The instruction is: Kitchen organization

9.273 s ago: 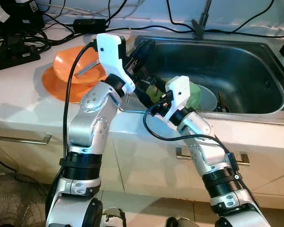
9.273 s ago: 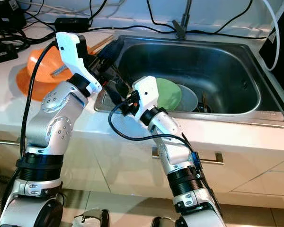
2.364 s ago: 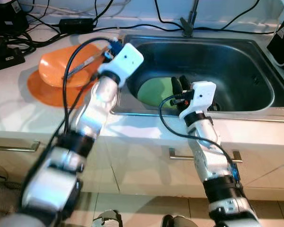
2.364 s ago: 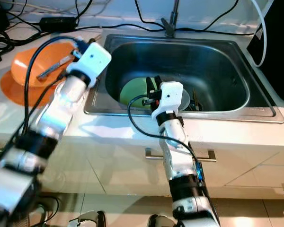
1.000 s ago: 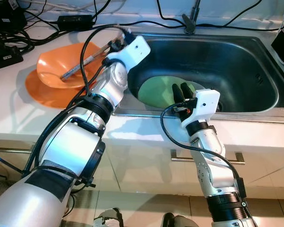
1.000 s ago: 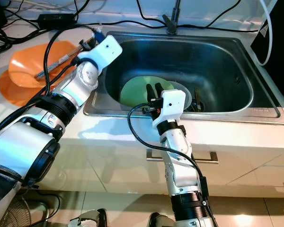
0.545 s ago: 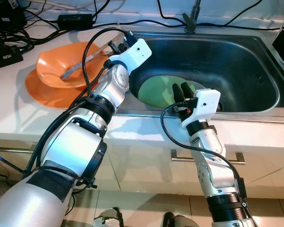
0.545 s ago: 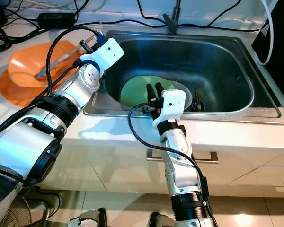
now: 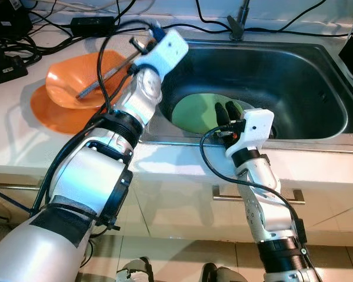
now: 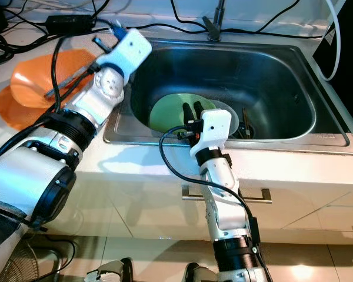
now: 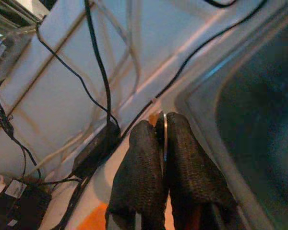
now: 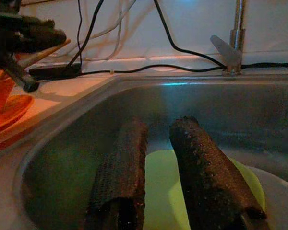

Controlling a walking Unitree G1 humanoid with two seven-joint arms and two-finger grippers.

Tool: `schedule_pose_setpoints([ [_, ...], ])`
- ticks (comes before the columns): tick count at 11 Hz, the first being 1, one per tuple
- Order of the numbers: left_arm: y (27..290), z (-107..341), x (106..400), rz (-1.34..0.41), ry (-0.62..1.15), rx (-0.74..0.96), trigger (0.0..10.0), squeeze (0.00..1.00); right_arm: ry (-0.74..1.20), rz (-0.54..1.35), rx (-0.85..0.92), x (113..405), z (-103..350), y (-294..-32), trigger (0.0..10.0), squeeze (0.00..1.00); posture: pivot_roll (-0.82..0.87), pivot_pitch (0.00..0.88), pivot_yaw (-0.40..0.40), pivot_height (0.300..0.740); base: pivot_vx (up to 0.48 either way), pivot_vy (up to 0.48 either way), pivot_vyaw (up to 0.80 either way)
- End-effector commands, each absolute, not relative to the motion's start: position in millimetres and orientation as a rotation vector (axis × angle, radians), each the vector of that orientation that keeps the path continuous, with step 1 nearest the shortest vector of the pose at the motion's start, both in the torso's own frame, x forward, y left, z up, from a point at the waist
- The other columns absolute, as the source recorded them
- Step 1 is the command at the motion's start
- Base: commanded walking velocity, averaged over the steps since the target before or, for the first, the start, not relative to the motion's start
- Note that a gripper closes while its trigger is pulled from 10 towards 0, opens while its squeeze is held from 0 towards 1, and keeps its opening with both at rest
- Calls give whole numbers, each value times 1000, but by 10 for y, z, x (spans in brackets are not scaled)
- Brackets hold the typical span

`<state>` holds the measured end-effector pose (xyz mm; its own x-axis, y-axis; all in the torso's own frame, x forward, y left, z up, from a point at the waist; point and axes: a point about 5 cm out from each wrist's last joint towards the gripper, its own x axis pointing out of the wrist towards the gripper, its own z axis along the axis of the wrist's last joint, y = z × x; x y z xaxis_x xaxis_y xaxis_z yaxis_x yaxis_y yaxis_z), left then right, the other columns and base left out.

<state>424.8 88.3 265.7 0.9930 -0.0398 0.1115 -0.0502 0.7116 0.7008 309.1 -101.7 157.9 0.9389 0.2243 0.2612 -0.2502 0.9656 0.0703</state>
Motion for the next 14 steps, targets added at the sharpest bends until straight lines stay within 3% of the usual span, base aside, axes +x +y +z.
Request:
schedule_pose_setpoints([
  [1, 801, 2878, 4244, -7, -186, 708, 10000, 0, -175, 216, 101, 3117, 1412, -1094, 10000, 0, 9, 129, -2, 740, 0, 0, 0],
  [3, 766, 2994, 4236, -52, -195, 519, 10000, 0, -185, 221, 95, 3156, 1445, -1096, 10000, 0, 16, 118, -9, 740, 0, 0, 0],
  [10, 822, 3850, 4010, -98, -444, 381, 10000, 0, -199, 240, 97, 3308, 1479, -1044, 10000, 0, 74, 75, -18, 740, 0, 0, 0],
  [12, 791, 3895, 3916, -227, -453, 120, 10000, 0, -207, 251, 103, 3357, 1499, -1010, 10000, 0, 87, 62, -18, 740, 0, 0, 0],
  [14, 780, 3994, 3751, -396, -606, -167, 10000, 0, -213, 250, 104, 3380, 1503, -1004, 10000, 0, 85, 55, -9, 740, 0, 0, 0],
])
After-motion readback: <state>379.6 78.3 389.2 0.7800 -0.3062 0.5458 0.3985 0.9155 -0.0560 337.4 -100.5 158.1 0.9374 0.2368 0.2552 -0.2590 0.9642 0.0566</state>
